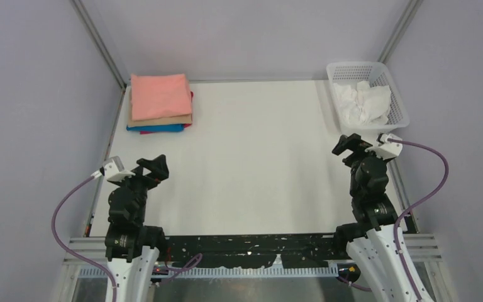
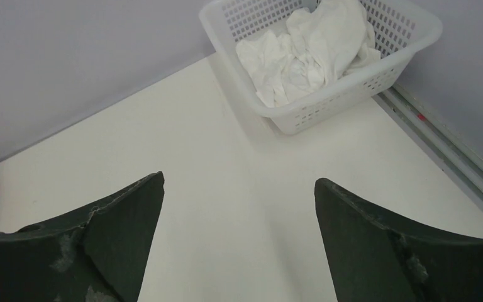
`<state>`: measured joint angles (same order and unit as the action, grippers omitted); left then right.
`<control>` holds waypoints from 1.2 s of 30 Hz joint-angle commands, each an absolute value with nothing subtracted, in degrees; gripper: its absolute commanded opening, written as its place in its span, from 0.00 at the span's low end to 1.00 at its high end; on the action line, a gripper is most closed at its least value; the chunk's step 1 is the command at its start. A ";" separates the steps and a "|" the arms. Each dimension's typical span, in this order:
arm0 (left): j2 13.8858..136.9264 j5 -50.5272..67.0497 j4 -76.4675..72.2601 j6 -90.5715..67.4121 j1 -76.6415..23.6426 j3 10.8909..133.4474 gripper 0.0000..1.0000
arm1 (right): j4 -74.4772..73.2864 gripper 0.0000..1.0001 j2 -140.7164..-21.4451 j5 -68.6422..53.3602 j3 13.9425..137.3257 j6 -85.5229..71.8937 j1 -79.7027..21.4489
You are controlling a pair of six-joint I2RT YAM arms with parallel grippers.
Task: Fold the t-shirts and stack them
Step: Grab crumpled tshirt from bin with the right arm
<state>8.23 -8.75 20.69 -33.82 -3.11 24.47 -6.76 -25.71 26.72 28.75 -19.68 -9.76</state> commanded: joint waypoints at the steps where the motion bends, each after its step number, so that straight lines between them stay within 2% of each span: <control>1: 6.20 -9.36 20.56 -35.84 -3.10 26.43 0.99 | -12.63 0.95 -30.18 28.46 36.92 -22.20 -10.04; 7: 9.42 -10.09 20.85 -36.82 -3.16 26.96 0.99 | -13.84 0.95 -38.69 29.80 45.01 -19.97 -10.02; 13: 13.35 -10.00 20.27 -36.85 -3.12 28.10 0.99 | -21.40 0.95 -59.62 26.27 63.69 -21.38 -7.56; 28: 17.10 -13.57 18.78 -36.39 -3.12 26.68 0.99 | -38.95 0.95 -111.50 18.09 110.70 -31.97 8.24; 36: 18.43 -14.95 19.19 -36.39 -3.12 26.72 0.99 | -44.33 0.95 -127.46 23.57 122.14 -34.98 9.80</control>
<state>17.74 -13.54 21.26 -36.05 -3.11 25.80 -40.21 -125.40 19.86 117.34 -31.94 10.02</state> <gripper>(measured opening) 0.991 0.948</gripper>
